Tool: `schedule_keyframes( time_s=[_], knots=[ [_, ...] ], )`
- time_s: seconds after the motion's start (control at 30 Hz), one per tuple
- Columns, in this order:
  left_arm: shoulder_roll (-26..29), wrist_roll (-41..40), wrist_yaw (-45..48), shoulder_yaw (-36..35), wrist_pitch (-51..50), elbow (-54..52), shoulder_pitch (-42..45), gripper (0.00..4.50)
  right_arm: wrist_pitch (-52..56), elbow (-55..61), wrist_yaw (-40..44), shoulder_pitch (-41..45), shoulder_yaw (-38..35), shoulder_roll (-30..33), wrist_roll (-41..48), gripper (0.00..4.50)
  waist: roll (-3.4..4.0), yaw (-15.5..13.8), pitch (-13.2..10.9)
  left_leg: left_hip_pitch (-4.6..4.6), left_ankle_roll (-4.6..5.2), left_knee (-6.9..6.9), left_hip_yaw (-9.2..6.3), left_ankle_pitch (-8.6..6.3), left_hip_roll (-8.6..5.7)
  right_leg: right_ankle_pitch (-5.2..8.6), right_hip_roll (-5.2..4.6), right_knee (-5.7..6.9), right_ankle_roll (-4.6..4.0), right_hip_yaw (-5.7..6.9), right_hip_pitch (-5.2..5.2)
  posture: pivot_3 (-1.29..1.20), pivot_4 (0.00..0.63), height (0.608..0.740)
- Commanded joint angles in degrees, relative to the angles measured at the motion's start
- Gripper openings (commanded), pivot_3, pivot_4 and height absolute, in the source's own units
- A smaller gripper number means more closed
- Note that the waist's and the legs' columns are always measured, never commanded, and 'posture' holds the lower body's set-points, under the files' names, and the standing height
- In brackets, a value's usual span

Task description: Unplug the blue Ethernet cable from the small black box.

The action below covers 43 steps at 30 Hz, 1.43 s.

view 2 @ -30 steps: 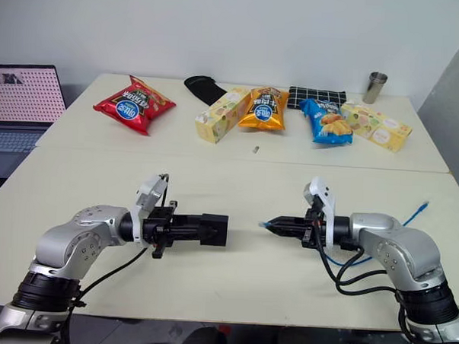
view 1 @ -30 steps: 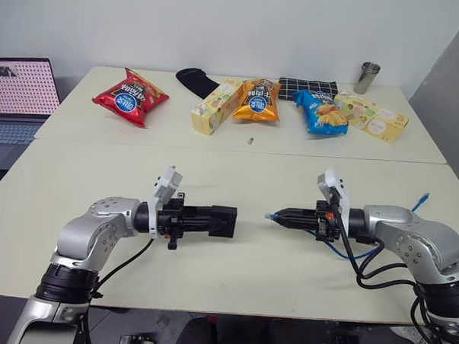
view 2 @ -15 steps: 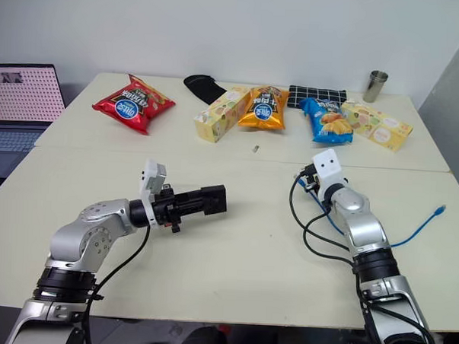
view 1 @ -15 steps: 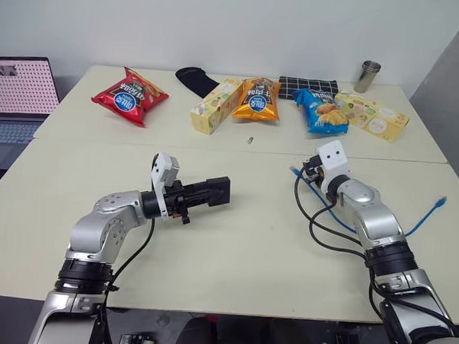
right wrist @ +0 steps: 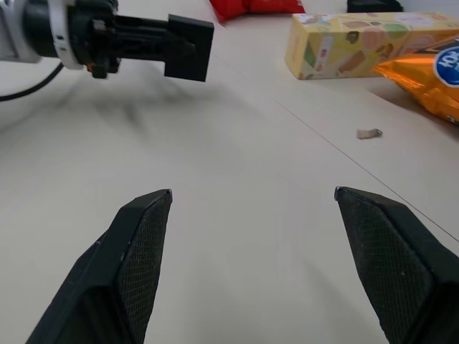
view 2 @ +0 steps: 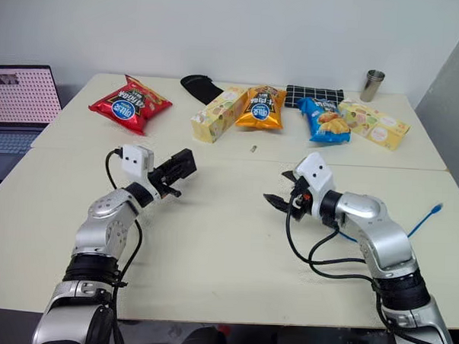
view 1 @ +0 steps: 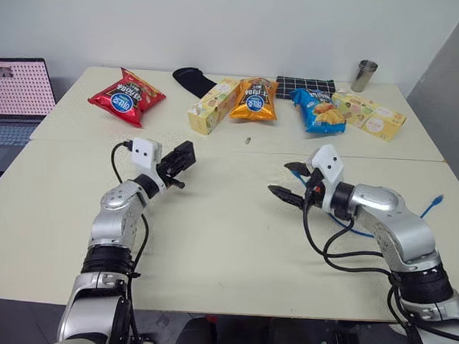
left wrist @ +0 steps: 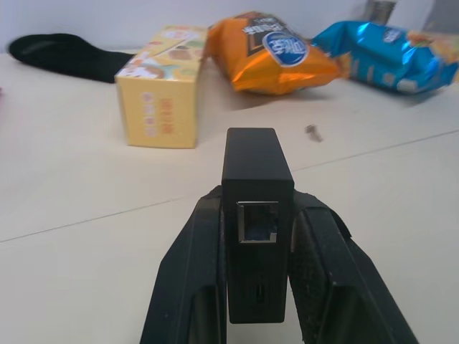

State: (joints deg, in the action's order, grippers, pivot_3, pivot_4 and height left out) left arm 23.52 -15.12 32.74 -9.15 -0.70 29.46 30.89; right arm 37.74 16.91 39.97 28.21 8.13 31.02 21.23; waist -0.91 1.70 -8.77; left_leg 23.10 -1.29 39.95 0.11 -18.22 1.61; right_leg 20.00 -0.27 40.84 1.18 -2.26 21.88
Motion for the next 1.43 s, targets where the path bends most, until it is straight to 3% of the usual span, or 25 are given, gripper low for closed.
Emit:
schedule_keyframes(
  time_s=[0.03, 0.17, 0.23, 0.4, 0.6, 0.8, 0.97, 1.23, 1.43],
  knots=[
    [-0.54, 5.11, -4.96, 0.27, 10.08, 8.21, 2.82, 0.78, 3.08, 5.34, -0.11, 1.9, 0.32, -0.65, 1.75, 3.86, -0.01, -0.04, 0.0, 0.01, 0.0, 0.0, -0.01, 0.0, -0.01, 0.0, -0.01, -0.01, 0.0, 0.0, 0.0, 0.0, 0.15, 0.74],
    [-1.16, 6.33, -7.22, -0.28, 13.15, 15.3, 4.59, 0.78, 4.48, 5.72, -0.73, 3.03, 0.53, -1.49, 1.23, 3.86, -0.05, -0.18, 0.02, 0.01, 0.0, 0.05, 0.0, 0.0, -0.04, 0.0, -0.04, -0.01, 0.0, 0.01, -0.01, 0.0, 0.15, 0.74],
    [-1.04, 6.01, -5.78, -0.28, 13.58, 16.52, 4.32, 1.49, 4.77, 5.79, -0.93, 3.06, 0.47, -1.55, 0.84, 3.87, -0.05, -0.13, 0.03, 0.0, 0.0, 0.06, 0.0, 0.0, -0.05, 0.0, -0.05, 0.0, 0.0, 0.01, -0.02, 0.0, 0.15, 0.74],
    [-0.16, 4.94, -3.54, -0.93, 12.41, 14.13, 1.53, 2.42, 5.65, 6.22, -1.35, 2.86, 0.34, -1.49, 0.62, 3.87, -0.05, 0.09, 0.03, 0.01, -0.01, 0.01, 0.02, 0.0, -0.02, 0.0, -0.05, 0.06, 0.0, 0.04, 0.08, 0.0, 0.15, 0.74],
    [2.92, 2.67, -1.3, -1.11, 1.68, -1.04, -7.52, 3.62, 6.31, 6.89, -1.7, 1.53, 0.61, -1.16, 0.45, 3.87, -0.04, 0.2, 0.03, 0.0, -0.01, -0.01, 0.01, 0.0, 0.0, 0.0, -0.05, 0.08, 0.0, 0.04, 0.1, 0.0, 0.15, 0.74],
    [9.79, -0.15, 4.23, -0.08, -11.79, -21.77, -18.46, 3.62, 7.48, 9.01, -1.35, -1.93, -2.48, 0.64, 2.17, 3.87, -0.04, 0.21, 0.03, 0.02, 0.0, -0.08, -0.06, 0.0, 0.02, 0.0, -0.04, 0.09, 0.0, 0.04, 0.13, 0.0, 0.15, 0.74],
    [18.66, -7.17, 14.92, -2.52, -20.4, -33.51, -23.19, 3.62, 8.25, 8.4, -0.27, -4.99, -8.37, 5.32, 3.39, 3.87, -0.1, -0.28, -0.01, 0.0, 0.0, -0.03, -0.09, 0.0, -0.05, 0.0, -0.07, 0.03, 0.0, 0.02, 0.01, 0.0, 0.15, 0.74],
    [28.01, -8.74, 23.03, -2.46, -24.43, -35.91, -22.14, 3.62, 7.83, 5.97, 2.08, -8.3, -13.17, 11.41, 4.18, 3.87, -0.04, 0.0, -0.05, -0.09, 0.03, -0.09, -0.08, -0.02, -0.03, 0.0, -0.02, -0.07, 0.0, 0.01, -0.11, 0.0, 0.15, 0.74],
    [29.69, -8.58, 24.9, -2.84, -23.83, -33.85, -19.73, 3.62, 7.53, 5.8, 1.73, -8.99, -14.06, 11.85, 4.53, 3.87, -0.04, -0.03, -0.05, -0.08, 0.09, -0.08, -0.06, -0.05, -0.03, 0.0, -0.01, -0.08, 0.0, -0.02, -0.11, 0.0, 0.15, 0.74]
  ],
)
